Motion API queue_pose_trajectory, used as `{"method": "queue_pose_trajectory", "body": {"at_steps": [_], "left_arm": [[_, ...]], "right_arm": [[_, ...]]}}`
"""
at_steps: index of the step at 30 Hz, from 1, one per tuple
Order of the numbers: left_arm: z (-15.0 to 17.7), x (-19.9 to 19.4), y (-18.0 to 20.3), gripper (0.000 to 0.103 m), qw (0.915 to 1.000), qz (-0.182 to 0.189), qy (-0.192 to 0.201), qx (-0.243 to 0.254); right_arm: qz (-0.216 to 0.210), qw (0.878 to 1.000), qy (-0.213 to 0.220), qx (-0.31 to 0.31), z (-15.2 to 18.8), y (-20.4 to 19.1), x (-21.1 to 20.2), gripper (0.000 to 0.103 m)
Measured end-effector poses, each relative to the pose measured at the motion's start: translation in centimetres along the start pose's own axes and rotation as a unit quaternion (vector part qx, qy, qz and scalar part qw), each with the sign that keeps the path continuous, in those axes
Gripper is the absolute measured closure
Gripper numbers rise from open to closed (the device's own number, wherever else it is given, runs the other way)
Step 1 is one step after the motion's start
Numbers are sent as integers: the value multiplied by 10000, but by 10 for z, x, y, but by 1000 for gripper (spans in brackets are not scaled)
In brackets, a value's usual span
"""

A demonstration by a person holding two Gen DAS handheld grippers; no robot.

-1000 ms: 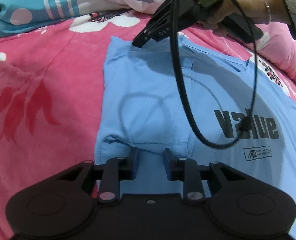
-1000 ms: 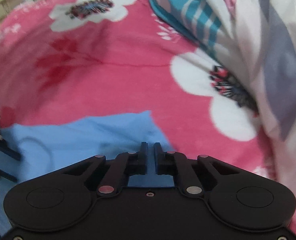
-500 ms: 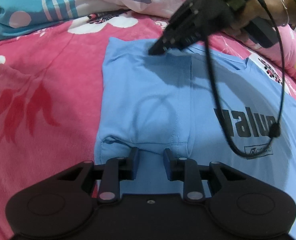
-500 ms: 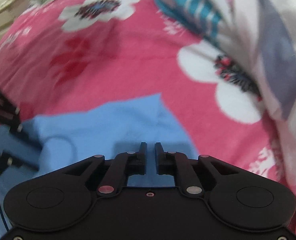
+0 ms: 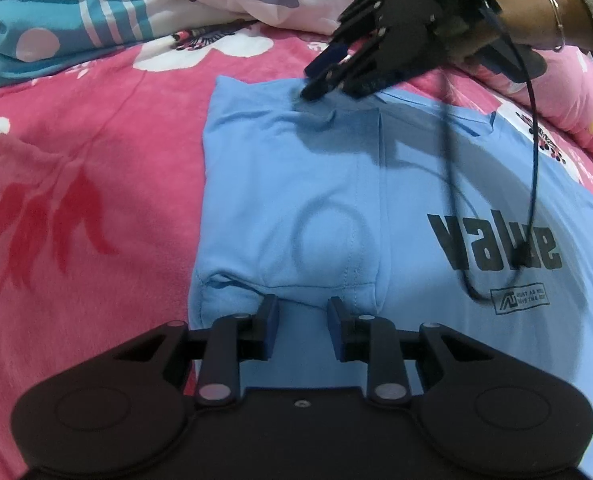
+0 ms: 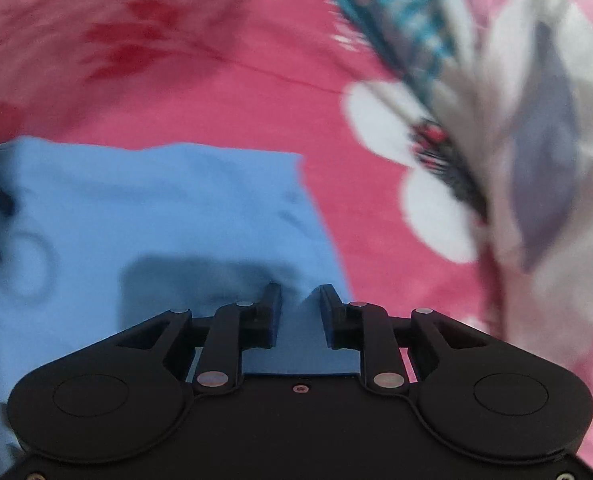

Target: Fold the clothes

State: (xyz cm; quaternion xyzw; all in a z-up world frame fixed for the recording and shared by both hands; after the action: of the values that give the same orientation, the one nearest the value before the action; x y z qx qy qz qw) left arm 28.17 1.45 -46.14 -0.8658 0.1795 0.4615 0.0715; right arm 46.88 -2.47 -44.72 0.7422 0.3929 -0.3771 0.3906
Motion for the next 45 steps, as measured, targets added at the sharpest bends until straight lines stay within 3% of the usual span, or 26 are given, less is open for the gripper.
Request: {"method": "queue_pose_trajectory", "body": {"at_steps": [5,14,19,25,31,36,45], "left_arm": [[-3,-8,-1,78,9999,-34,28,-111],[-20,-21,11,79,9991,33,371,211],[-26,-9,21,79,9987,112,296,403],[-27,0,30,80,9975,102,230,659],[-28,11,43,80,9948,-60,69,1012],[-28,10,42,87,9951,-164,43,969],[-29,10,43,89,9953,-315,-99,908]], "right_arm": [[-51,9982,136,581,8,19,-34,83],[-480,9932,62,1061,34,-5,-65,83],[-675,9794,55,1901,45,-9,-75,83],[-728,9720,-68,2235,65,-21,-85,83],[-692,9700,-100,2329,76,-25,-86,83],[-642,9728,-126,2220,82,-31,-78,83],[-671,9732,-7,2198,86,-39,-77,83]]}}
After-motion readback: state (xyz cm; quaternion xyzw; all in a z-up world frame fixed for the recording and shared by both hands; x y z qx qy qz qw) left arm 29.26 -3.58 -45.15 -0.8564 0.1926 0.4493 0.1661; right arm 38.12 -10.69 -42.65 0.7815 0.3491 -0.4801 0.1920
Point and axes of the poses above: each gripper's, at about its wrist camera, not at the fingertips, and x roughly the way its jaws point, y to its right, z to its underside, the point moved 6 cm from there along x, roughly the way its jaws point, and after that the axes turned 14 degrees about x, right-handed, at the moved point
